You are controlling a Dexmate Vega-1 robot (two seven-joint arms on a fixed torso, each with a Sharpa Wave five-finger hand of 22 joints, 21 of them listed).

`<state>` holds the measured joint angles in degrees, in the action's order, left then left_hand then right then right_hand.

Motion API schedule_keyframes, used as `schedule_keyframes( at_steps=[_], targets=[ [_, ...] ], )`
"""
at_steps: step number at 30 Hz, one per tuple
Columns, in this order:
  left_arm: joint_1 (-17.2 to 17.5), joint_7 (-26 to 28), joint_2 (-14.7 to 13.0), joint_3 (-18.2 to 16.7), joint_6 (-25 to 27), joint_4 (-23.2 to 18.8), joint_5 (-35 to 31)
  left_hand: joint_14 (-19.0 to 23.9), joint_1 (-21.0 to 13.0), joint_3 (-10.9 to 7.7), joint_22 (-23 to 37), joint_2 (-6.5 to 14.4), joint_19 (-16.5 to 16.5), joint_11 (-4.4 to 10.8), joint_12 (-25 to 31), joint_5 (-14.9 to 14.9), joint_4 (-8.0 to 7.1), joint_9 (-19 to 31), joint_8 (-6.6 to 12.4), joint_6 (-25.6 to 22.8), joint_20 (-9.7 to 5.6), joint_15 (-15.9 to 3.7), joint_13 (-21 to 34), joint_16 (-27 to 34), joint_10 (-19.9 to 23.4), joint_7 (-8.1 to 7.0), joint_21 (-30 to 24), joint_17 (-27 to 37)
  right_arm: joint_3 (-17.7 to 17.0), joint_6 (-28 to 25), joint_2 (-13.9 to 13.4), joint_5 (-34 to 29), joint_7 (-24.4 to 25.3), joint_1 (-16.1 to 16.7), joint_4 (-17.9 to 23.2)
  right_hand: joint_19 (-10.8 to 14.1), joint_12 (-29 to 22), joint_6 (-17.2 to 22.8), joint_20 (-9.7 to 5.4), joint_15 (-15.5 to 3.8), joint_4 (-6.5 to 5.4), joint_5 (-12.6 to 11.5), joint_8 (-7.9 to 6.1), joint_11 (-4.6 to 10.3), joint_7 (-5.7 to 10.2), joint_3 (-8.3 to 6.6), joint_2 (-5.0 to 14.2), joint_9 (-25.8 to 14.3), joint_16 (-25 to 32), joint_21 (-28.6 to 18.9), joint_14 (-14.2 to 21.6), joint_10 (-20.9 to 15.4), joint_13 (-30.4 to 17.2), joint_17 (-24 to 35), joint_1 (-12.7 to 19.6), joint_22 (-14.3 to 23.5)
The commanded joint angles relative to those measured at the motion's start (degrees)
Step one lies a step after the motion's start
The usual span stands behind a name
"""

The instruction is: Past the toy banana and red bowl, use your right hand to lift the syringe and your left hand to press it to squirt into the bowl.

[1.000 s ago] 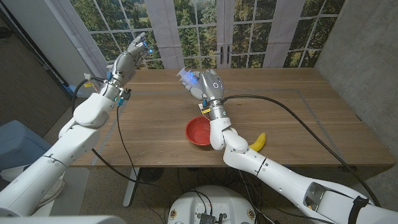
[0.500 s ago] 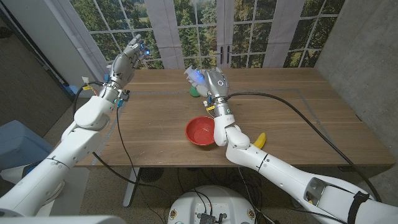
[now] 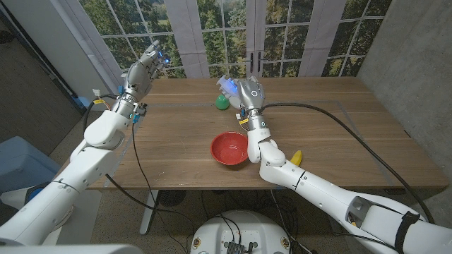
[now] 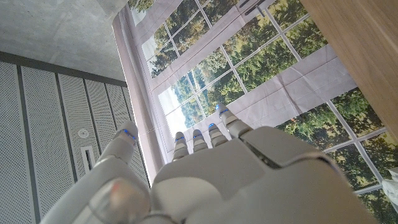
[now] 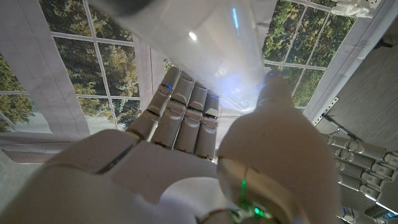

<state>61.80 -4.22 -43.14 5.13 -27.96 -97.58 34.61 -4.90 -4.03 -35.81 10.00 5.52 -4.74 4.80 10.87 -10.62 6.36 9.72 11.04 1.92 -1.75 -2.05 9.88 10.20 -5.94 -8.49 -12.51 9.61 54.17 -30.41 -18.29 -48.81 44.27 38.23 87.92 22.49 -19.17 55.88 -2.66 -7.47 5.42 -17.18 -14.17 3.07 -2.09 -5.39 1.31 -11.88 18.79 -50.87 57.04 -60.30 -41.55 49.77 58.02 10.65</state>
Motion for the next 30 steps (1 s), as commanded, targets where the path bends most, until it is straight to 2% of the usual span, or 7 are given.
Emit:
schedule_keyframes(
  at_steps=[1, 12, 28, 30],
  targets=[
    [0.2, 0.0, 0.1, 0.0, 0.4, -0.5, 0.5, 0.0, -0.4, -0.1, 0.2, 1.6, -0.2, 0.17, 0.3, 0.1, 0.27, 0.2, -0.1, -0.3, -0.22, -2.59, 0.2, 0.0, 0.1, -0.07, 0.1, 0.0, 0.8, -5.5, 0.1, 0.2, -2.8, -1.4, -2.6, 0.5, 0.3, 9.7, -8.45, -5.56, -0.68, 0.0, 0.19, 8.54, 10.04, -0.4, 7.97, -0.1, -0.2, -0.4, 1.3, -8.5, -0.3, 0.2, 8.0, 0.1],
    [0.2, 0.1, 0.0, 0.1, 0.8, -0.7, 0.3, 0.0, -0.5, -0.13, 0.2, 1.5, -0.2, 0.1, 0.2, 0.1, 0.49, 0.2, -0.18, -0.3, -0.29, -2.6, 0.2, 0.0, 0.1, -0.1, 0.1, 0.0, 1.8, -11.1, 0.4, 1.9, -6.4, -2.9, -5.7, 0.5, 0.4, 9.7, -8.46, -5.6, -0.74, 0.1, 0.22, 8.54, 10.0, -0.45, 7.98, -0.1, -0.3, -0.4, 1.3, -8.7, -0.4, 0.3, 8.0, 0.1],
    [-0.6, -0.1, 0.3, 1.1, 1.5, -0.5, 0.4, -0.1, -0.5, -0.18, 0.2, 1.5, -0.2, 0.13, 0.1, 0.2, 0.68, 0.2, -0.27, -0.4, -0.29, -2.63, 0.2, -0.1, 0.1, -0.08, 0.3, 0.0, 3.4, -16.4, -0.4, 5.4, -11.2, -4.8, -7.6, 0.5, 0.8, 9.8, -8.43, -5.66, -0.73, 0.2, 0.22, 8.53, 9.86, -0.61, 8.03, -0.2, -0.5, -0.5, 1.4, -8.7, -0.6, 0.5, 8.2, 0.0],
    [-0.6, 0.1, 0.2, 1.1, 1.6, -0.5, 0.1, -0.1, -0.5, -0.18, 0.2, 1.5, -0.2, 0.09, 0.1, 0.2, 0.71, 0.2, -0.29, -0.3, -0.3, -2.62, 0.2, -0.1, 0.1, -0.09, 0.3, 0.0, 4.0, -17.5, -0.6, 5.6, -13.0, -5.3, -7.6, 0.5, 0.8, 9.7, -8.42, -5.64, -0.74, 0.2, 0.26, 8.53, 9.85, -0.62, 8.02, -0.2, -0.6, -0.5, 1.4, -8.7, -0.6, 0.5, 8.2, 0.0]
  ],
)
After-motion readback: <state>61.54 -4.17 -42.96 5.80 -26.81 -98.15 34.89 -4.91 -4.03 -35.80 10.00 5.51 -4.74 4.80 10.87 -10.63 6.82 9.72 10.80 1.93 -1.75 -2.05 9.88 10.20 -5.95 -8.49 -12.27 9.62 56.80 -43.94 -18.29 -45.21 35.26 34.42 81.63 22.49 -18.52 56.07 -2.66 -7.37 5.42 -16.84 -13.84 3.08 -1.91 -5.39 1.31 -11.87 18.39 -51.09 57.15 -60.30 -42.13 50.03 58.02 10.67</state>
